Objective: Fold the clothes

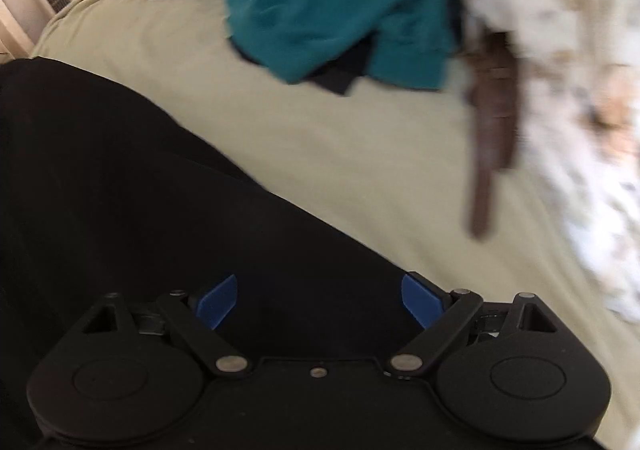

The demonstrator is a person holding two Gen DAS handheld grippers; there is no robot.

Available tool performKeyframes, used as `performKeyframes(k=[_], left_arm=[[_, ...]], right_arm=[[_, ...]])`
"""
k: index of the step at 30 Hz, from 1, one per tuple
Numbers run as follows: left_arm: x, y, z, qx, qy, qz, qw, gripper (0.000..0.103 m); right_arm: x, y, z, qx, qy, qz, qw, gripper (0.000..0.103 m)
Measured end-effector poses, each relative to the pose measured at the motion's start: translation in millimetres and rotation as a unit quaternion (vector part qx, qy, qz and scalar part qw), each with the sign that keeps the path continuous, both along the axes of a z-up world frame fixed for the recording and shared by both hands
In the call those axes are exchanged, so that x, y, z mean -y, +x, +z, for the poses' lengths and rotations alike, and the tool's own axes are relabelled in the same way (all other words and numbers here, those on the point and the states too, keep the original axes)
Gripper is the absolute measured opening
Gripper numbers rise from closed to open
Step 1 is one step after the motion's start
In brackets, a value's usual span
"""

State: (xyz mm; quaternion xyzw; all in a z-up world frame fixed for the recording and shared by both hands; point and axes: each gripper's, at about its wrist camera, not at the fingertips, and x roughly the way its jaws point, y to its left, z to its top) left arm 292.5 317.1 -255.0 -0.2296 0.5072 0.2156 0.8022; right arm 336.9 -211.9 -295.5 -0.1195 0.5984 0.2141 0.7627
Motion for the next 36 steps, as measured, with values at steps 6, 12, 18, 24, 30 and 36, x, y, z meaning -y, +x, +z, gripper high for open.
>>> performKeyframes(k=[6,12,18,24,30,36], left_arm=[[3,32,-21,-0.036,-0.001,-0.058,0.9977,0.040],[4,48,-22,-0.034,0.037,-0.094,0.9943,0.017],[-3,64,-11,-0.015,0.077,-0.075,0.9941,0.016],[-1,81,-24,-0.057,0.080,-0.083,0.9917,0.024],[1,72,-10,-0.045,0.042,-0.064,0.9960,0.070],[-19,30,38,0.010,0.034,0.019,0.9992,0.094]], right_arm=[[-32,8,-22,-0.026,-0.052,0.043,0.997,0.036],[-21,17,-12,-0.014,-0.050,-0.007,0.999,0.004],[4,19,15,0.041,-0.072,-0.078,0.993,0.000],[30,10,12,0.039,-0.088,-0.158,0.983,0.000],[29,-25,8,0.025,-0.059,-0.189,0.980,0.017],[37,-73,30,0.027,0.000,-0.237,0.971,0.065]])
